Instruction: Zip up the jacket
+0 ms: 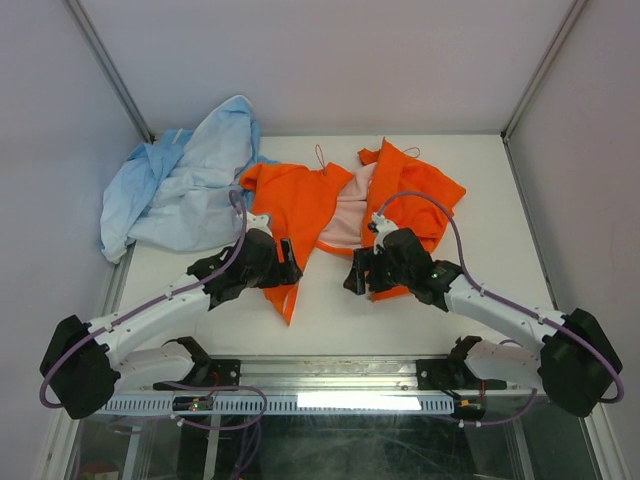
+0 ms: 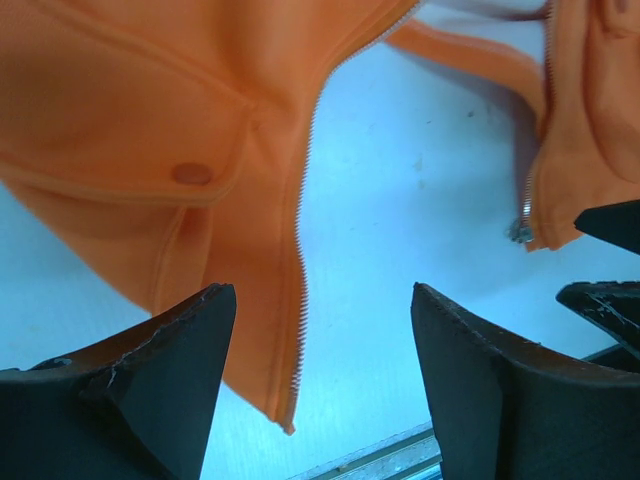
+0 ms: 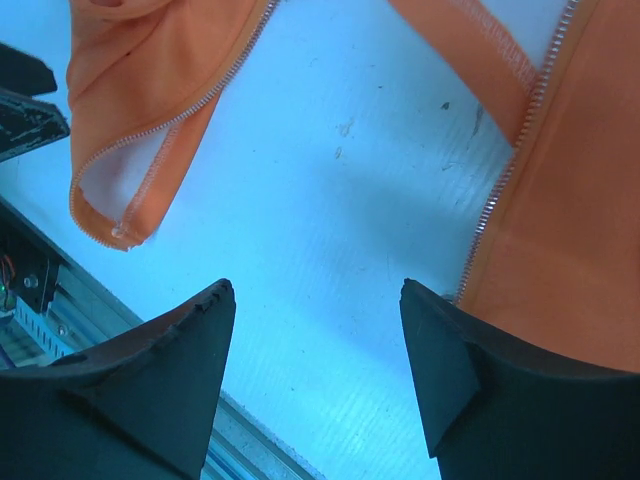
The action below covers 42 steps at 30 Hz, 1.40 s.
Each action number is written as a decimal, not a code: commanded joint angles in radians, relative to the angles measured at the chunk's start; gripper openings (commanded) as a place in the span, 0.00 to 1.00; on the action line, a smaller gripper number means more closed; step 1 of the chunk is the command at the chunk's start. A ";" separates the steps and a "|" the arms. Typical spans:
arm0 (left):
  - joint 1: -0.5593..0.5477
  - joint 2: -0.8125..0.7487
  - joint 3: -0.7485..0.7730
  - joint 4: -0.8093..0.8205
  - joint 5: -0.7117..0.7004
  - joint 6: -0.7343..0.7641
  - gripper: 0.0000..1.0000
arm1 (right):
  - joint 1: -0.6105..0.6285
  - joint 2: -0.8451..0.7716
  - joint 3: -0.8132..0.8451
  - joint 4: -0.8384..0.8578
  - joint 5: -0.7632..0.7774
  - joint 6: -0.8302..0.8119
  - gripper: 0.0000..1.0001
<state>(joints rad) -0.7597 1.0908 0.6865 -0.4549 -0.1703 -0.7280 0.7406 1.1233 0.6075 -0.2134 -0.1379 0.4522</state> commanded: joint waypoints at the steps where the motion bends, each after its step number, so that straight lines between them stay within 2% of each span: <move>1: -0.006 -0.041 -0.003 -0.057 -0.023 -0.062 0.71 | 0.008 0.001 -0.005 0.104 0.129 0.077 0.71; 7: -0.027 -0.014 -0.019 -0.077 0.023 -0.064 0.69 | 0.008 0.055 0.063 -0.102 0.262 0.030 0.71; 12: -0.077 0.102 0.015 -0.063 0.023 -0.050 0.69 | 0.008 0.156 0.116 -0.224 0.300 0.026 0.70; 16: -0.098 0.195 0.037 0.004 0.040 -0.029 0.68 | 0.008 0.198 0.112 -0.234 0.350 0.044 0.66; 20: -0.098 0.274 0.066 0.128 0.108 -0.011 0.67 | 0.006 0.269 0.128 -0.210 0.330 0.027 0.61; 23: -0.098 0.328 0.112 0.188 0.148 0.008 0.67 | -0.013 0.290 0.102 -0.137 0.277 0.023 0.54; 28: -0.098 0.365 0.192 0.211 0.157 0.035 0.71 | -0.032 0.323 0.102 -0.123 0.259 0.016 0.33; 32: -0.092 0.297 0.199 0.225 0.135 0.034 0.75 | -0.031 0.239 0.087 -0.083 0.204 -0.006 0.15; 36: -0.059 0.246 0.182 0.301 0.206 0.011 0.76 | -0.032 0.127 0.063 -0.022 0.117 -0.018 0.02; 42: -0.036 0.255 0.194 0.409 0.330 -0.028 0.75 | -0.032 -0.032 -0.010 0.117 0.035 -0.005 0.00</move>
<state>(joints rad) -0.8074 1.3571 0.8486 -0.1753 0.0586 -0.7246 0.7082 1.1942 0.6319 -0.2596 -0.0154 0.4465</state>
